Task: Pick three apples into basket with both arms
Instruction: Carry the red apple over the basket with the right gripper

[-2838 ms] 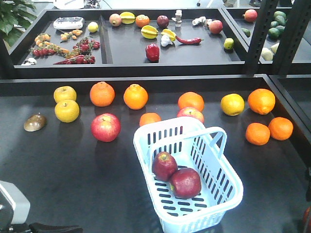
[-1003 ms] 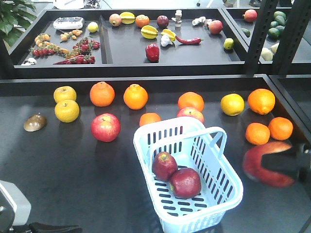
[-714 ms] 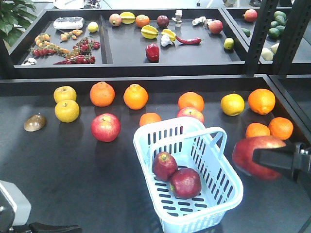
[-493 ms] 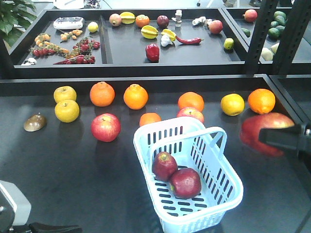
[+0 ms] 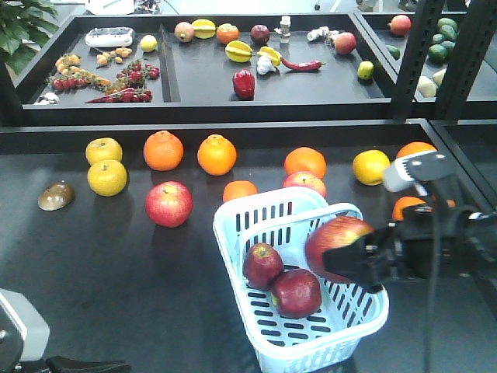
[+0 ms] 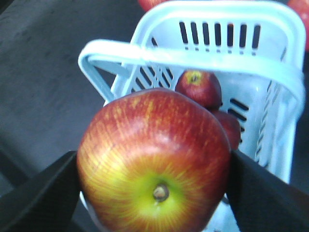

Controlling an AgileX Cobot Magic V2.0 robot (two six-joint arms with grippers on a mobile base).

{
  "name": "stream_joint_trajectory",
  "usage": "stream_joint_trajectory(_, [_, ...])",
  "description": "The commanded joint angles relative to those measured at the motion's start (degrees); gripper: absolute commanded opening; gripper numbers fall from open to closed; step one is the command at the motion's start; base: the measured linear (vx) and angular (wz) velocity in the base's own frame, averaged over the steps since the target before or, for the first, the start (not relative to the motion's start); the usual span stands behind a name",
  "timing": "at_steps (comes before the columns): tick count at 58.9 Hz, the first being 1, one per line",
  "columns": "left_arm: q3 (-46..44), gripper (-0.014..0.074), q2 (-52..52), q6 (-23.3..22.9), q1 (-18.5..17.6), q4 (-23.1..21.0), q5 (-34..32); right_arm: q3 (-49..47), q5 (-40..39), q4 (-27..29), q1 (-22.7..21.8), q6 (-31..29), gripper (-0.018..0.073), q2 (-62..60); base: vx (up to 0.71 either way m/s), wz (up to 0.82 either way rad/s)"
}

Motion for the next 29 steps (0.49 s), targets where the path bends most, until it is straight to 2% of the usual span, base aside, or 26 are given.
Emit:
stream_joint_trajectory(1, [-1.6, -0.0006, -0.1, -0.1, -0.3, -0.4, -3.1, -1.8, -6.7, 2.0, 3.1, 0.1, 0.0174, 1.2, 0.0, 0.0])
stream_joint_trajectory(17, [-1.6, -0.0006, -0.1, -0.1, -0.3, -0.4, -3.1, -1.9, -14.2, 5.2, 5.9, 0.3, 0.0603, 7.4, 0.0, 0.0])
stream_joint_trajectory(22, [-1.6, -0.0006, -0.1, -0.1, -0.3, -0.4, -3.1, -1.9, -15.2, 5.3, 5.9, 0.3, 0.0671, 8.0, 0.0, 0.0])
stream_joint_trajectory(29, [-1.6, -0.0006, -0.1, -0.1, -0.3, -0.4, -3.1, -1.9, -15.2, 5.1, 5.9, 0.2, 0.0683, 8.0, 0.0, 0.0])
